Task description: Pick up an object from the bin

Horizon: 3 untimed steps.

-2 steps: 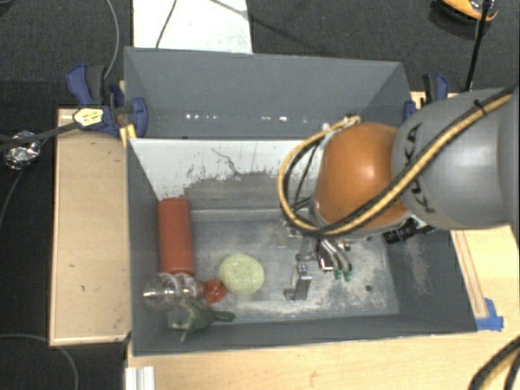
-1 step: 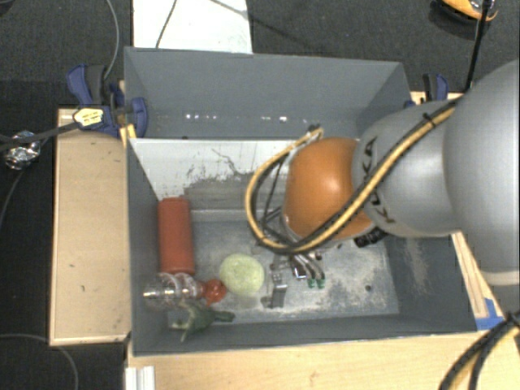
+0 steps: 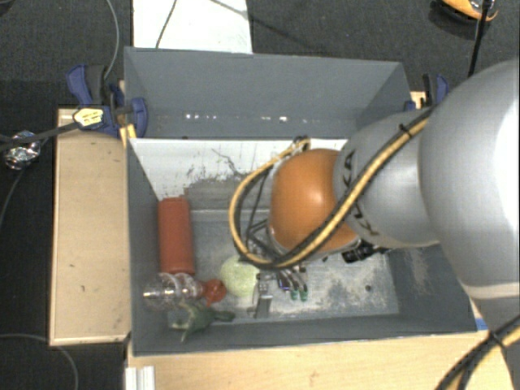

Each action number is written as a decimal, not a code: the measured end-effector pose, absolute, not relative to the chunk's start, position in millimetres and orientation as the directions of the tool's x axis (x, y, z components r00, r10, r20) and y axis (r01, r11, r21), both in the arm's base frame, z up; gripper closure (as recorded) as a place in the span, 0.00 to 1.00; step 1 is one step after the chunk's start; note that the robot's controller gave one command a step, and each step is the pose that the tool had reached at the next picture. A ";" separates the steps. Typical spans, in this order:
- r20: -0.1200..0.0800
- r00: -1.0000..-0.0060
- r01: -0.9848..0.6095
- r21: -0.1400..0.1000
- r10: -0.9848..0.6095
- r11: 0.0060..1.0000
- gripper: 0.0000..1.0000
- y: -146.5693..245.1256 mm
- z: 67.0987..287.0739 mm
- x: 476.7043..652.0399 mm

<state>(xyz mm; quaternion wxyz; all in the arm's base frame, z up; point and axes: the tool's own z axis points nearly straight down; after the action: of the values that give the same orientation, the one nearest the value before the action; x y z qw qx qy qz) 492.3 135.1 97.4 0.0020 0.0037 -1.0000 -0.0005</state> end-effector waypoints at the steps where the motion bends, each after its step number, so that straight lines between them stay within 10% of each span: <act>1: -0.006 -0.999 0.035 0.003 0.035 0.999 0.00 131.4 108.9 496.4; 2: 0.000 -0.996 0.088 0.002 0.088 0.996 0.00 122.9 84.1 501.1; 3: -0.008 -0.992 0.127 0.005 0.127 0.992 1.00 121.7 71.6 494.0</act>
Offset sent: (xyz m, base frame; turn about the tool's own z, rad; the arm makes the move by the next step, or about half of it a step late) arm 0.0101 -0.0162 -0.0274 0.1388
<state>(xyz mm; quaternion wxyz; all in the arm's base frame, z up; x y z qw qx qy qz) 494.0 121.7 71.6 -0.0042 -0.0635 -0.9980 -0.0020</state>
